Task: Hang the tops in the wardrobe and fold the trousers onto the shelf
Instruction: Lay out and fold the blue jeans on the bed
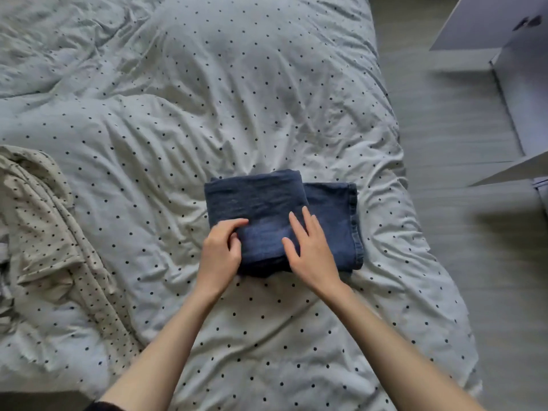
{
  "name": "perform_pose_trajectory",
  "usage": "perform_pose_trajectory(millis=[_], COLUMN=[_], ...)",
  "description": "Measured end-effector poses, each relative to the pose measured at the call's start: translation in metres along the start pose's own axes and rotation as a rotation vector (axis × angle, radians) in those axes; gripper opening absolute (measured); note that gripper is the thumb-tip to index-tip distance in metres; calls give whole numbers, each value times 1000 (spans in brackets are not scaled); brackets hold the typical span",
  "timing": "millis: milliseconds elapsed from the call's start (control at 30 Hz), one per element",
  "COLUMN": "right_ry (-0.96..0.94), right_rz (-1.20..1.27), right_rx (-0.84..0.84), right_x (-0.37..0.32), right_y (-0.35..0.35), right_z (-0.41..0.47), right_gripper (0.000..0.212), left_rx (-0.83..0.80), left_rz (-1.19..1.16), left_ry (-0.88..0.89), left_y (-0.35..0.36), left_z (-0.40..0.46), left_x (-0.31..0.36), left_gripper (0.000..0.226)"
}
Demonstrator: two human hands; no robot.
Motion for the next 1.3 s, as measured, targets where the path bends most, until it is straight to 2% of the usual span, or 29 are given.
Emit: perform_pose_trajectory(millis=[67,167,233,267,433,533,633,733,800,867,933,1000,1067,1133,1200,1300], right_ry=[60,117,130,132,144,149,112,85,101,160,204,195,145,129,221,413], right_rz=[-106,-22,38,55,144,255,404,175,183,595,1053,1210,1226,1160,958,642], right_rx=[-79,-140,-169,-183,-181,-188,-245,-268,-111,58,64,38,65,119,197,277], right_x=[7,20,27,31,37,36,37,44,47,59,65,76,88,100,119,155], right_y=[12,14,9,6,4,5,-1,-23,-40,-65,-79,-94,-108,-114,-116,-113], right_z=[4,11,18,22,28,27,25,27,26,10,-2,-11,-18,-20,-21,-17], right_gripper=[57,57,57,56,49,46,46,41,32,26,34,44,57,64,58,48], left_rx=[88,-98,-229,-243,-134,-106,-129,-223,-263,-255,-268,-415,-664,-847,-899,-869], left_rz=[-10,-289,-389,-397,-400,-272,-19,108,123,190,218,187,186,318,561,855], left_ry=[-154,-463,-501,-483,-467,-418,-320,-269,-272,-240,-154,-24,83,119,165,237], left_y=[-13,-13,-8,-5,-5,-14,-22,-10,5,26,44,72,110,142,160,169], left_z=[3,15,23,27,37,41,41,45,47,48,47,40,27,17,18,27], left_x=[-15,-35,-37,-36,-24,-8,25,57,71,89,98,106,112,106,93,65], left_gripper=[38,63,57,52,51,42,37,39,43,52,62,67,68,70,68,75])
Point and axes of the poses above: each hand's wrist, its own z-axis towards the middle knuckle, its own y-axis out of the palm, x = y × z, the point moved 3 cm from there along z, towards the middle knuckle, and after that the axes turned 11 degrees about -x, right-handed, at the moved point
